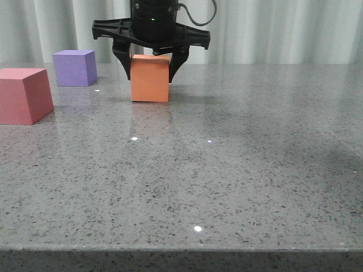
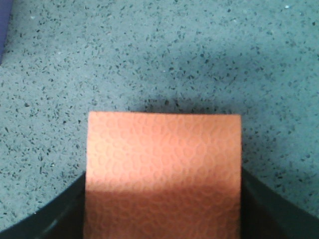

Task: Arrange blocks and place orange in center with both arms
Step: 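Carry the orange cube toward the middle and set it down, then open the right gripper and lift it away from the cube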

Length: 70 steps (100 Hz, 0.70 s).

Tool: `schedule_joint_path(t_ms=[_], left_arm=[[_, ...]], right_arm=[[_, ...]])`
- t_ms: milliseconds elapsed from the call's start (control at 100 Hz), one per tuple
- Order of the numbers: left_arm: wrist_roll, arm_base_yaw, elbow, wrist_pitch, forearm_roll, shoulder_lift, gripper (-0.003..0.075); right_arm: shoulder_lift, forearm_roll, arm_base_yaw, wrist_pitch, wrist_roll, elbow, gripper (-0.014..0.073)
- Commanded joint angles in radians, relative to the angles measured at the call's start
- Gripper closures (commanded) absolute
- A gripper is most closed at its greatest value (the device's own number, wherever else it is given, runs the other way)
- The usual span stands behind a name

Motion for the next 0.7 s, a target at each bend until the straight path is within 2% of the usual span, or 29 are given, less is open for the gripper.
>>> schedule_joint_path(t_ms=[0,210,330,690], left_arm=[[-0.006,-0.006,0.042,-0.081,-0.001,-0.033,0.0741],[-0.006,-0.006,0.042,-0.081,-0.001,-0.033,0.0741],[-0.006,-0.006,0.042,-0.081,-0.001,-0.033,0.0741],[-0.006,-0.006,0.042,-0.081,-0.001,-0.033,0.0741]], right_arm=[[-0.048,-0.018,-0.002,-0.022,0.004,-0.031,0.0154],[-0.054,-0.011,0.0,-0.022,0.004,-0.035,-0.0071],[-0.074,-0.016,0.0,-0.02,-0.009,-0.047,-0.0071],[-0.198,-0.039,-0.032,-0.053,-0.191,-0.072,-0.0071]])
